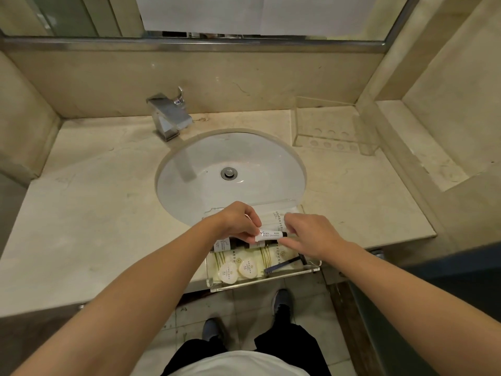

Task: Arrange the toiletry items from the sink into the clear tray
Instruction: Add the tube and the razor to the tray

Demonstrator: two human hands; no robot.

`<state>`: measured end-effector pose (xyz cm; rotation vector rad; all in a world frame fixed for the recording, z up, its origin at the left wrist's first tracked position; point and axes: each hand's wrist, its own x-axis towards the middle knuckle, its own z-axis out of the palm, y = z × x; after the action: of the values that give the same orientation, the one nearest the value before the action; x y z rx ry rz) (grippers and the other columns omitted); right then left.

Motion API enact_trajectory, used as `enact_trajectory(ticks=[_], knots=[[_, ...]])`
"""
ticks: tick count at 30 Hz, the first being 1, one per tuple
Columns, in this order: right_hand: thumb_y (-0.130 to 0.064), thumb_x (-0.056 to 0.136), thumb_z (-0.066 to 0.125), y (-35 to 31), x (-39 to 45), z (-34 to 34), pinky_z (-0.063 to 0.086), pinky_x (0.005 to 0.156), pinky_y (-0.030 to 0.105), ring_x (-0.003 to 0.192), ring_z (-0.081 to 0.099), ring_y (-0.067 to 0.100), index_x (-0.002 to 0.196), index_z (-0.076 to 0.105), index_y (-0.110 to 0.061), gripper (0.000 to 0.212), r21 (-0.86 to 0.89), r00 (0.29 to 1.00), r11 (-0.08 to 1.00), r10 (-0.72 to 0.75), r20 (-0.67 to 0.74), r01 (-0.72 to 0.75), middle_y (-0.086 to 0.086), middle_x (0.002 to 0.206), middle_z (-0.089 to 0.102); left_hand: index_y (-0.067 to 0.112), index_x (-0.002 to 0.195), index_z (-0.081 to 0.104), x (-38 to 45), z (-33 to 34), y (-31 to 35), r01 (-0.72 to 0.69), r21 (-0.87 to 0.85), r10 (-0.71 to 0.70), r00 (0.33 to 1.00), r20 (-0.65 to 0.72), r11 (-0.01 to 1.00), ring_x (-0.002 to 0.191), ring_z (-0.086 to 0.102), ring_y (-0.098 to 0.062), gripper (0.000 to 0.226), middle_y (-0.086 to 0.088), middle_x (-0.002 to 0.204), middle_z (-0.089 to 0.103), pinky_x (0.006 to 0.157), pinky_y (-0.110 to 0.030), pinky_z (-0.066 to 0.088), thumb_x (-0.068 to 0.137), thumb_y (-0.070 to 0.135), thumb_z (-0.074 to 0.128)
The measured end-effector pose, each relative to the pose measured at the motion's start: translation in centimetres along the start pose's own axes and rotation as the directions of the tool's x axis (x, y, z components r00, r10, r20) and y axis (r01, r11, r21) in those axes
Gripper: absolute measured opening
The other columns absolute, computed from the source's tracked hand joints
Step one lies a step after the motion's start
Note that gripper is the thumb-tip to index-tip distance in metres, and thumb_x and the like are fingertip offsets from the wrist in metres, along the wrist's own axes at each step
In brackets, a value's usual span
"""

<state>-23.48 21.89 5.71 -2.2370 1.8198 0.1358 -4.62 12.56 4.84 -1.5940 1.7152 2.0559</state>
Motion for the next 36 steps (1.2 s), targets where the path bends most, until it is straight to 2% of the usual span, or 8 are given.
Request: enact_trajectory(ticks=[4, 8, 12, 15, 21, 29, 33, 36], knots=[[-0.050, 0.090, 0.054, -0.5, 0.8, -0.4, 0.046, 0.069, 0.032, 0.079, 0.058, 0.017, 0.113, 0.052, -0.025, 0.034, -0.035, 0.999, 0.998, -0.045, -0.001, 0.045, -0.008, 0.102, 0.065, 0.004, 0.087, 0.060, 0.1, 0.3, 0.1, -0.019, 0.009, 0.019, 1.000, 0.017, 1.000, 0.067, 0.069, -0.023, 0.015, -0.016, 0.085, 0.064, 0.073, -0.030, 0.062, 0.082, -0.010, 0.065], [-0.045, 0.091, 0.054, -0.7, 1.1, -0.5, 0.041, 0.065, 0.030, 0.084, 0.059, 0.018, 0.108, 0.059, -0.024, 0.027, -0.096, 0.986, 0.982, -0.160, 0.053, 0.165, -0.005, 0.104, 0.065, 0.006, 0.079, 0.055, 0.0, 0.6, 0.1, -0.048, 0.040, 0.045, 0.997, 0.055, 0.998, 0.067, 0.070, -0.024, 0.020, -0.015, 0.079, 0.063, 0.074, -0.031, 0.061, 0.083, -0.011, 0.064], [-0.044, 0.090, 0.055, -0.9, 0.8, -0.5, 0.042, 0.066, 0.033, 0.086, 0.060, 0.021, 0.106, 0.056, -0.020, 0.029, -0.166, 0.971, 0.960, -0.210, 0.112, 0.227, -0.002, 0.102, 0.063, 0.011, 0.070, 0.043, -0.2, 1.0, -0.1, -0.078, 0.049, 0.074, 0.993, 0.088, 0.996, 0.065, 0.070, -0.025, 0.033, -0.014, 0.072, 0.063, 0.076, -0.033, 0.060, 0.082, -0.012, 0.064], [-0.042, 0.090, 0.054, -0.9, 0.5, -0.5, 0.040, 0.064, 0.032, 0.087, 0.059, 0.022, 0.106, 0.056, -0.018, 0.028, -0.200, 0.963, 0.946, -0.231, 0.140, 0.256, 0.000, 0.101, 0.064, 0.011, 0.070, 0.043, -0.4, 1.2, 0.0, -0.091, 0.090, 0.083, 0.993, 0.089, 0.992, 0.065, 0.071, -0.027, 0.035, -0.013, 0.064, 0.065, 0.073, -0.034, 0.061, 0.079, -0.007, 0.071], [-0.038, 0.091, 0.055, -0.8, -0.3, 0.1, 0.040, 0.063, 0.032, 0.086, 0.061, 0.023, 0.102, 0.058, -0.015, 0.025, -0.211, 0.955, 0.940, -0.228, 0.192, 0.267, 0.002, 0.100, 0.064, 0.011, 0.076, 0.050, -0.2, -0.3, -0.9, -0.100, 0.166, 0.130, 0.975, -0.178, 0.981, 0.057, 0.065, -0.015, 0.023, -0.007, 0.068, 0.065, 0.057, -0.024, 0.055, 0.083, 0.008, 0.072], [-0.042, 0.090, 0.057, -1.0, -0.5, 1.1, 0.046, 0.070, 0.034, 0.087, 0.060, 0.022, 0.103, 0.059, -0.016, 0.030, -0.164, 0.960, 0.961, -0.187, 0.211, 0.223, 0.001, 0.102, 0.063, 0.014, 0.072, 0.051, -0.4, -2.3, -2.2, -0.117, 0.188, 0.180, 0.914, -0.365, 0.975, 0.060, 0.054, -0.016, 0.022, -0.001, 0.067, 0.056, 0.058, -0.026, 0.047, 0.082, 0.010, 0.070], [-0.050, 0.089, 0.054, -0.7, -0.2, 1.1, 0.044, 0.067, 0.032, 0.083, 0.058, 0.020, 0.101, 0.059, -0.018, 0.035, -0.145, 0.973, 0.971, -0.167, 0.156, 0.190, -0.002, 0.097, 0.063, 0.017, 0.070, 0.050, -0.3, -3.2, -2.8, -0.119, 0.225, 0.220, 0.838, -0.499, 0.967, 0.070, 0.050, -0.017, 0.022, 0.004, 0.067, 0.052, 0.058, -0.024, 0.040, 0.080, 0.008, 0.068], [-0.049, 0.091, 0.050, -0.6, -0.1, 0.9, 0.047, 0.067, 0.031, 0.076, 0.058, 0.018, 0.091, 0.058, -0.019, 0.031, -0.106, 0.989, 0.985, -0.126, 0.074, 0.133, -0.004, 0.089, 0.062, 0.015, 0.080, 0.052, -0.2, -3.9, -3.7, -0.066, 0.226, 0.192, 0.782, -0.594, 0.972, 0.079, 0.051, -0.020, 0.015, 0.004, 0.073, 0.051, 0.065, -0.028, 0.040, 0.080, 0.008, 0.066]])
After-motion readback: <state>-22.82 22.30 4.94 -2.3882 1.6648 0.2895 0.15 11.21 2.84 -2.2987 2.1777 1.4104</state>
